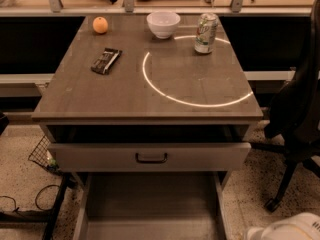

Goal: Close middle drawer

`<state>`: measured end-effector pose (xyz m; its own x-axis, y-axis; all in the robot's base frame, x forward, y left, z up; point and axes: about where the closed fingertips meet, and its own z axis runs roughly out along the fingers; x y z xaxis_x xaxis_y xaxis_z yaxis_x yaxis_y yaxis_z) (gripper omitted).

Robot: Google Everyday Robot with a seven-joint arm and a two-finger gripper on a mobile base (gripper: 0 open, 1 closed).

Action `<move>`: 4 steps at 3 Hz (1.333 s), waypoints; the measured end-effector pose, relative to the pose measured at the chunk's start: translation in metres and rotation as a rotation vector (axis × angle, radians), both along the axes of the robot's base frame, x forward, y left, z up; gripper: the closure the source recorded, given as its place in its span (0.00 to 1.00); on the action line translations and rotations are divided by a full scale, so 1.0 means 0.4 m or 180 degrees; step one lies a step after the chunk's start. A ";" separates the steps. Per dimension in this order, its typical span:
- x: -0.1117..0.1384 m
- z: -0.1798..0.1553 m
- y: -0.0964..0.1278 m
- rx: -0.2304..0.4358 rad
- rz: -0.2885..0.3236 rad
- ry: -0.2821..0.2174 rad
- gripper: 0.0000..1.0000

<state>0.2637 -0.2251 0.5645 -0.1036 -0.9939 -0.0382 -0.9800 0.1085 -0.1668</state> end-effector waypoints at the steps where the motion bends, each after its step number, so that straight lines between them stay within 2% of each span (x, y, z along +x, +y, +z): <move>1: -0.025 -0.094 0.011 0.0012 0.0212 -0.0070 1.00; 2: -0.051 -0.163 0.028 0.0083 0.0387 -0.0050 1.00; 4: -0.098 -0.293 0.076 0.0152 0.0605 0.0215 1.00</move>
Offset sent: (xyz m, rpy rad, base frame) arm -0.0328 0.0300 -0.1273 0.0544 -0.0033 0.1800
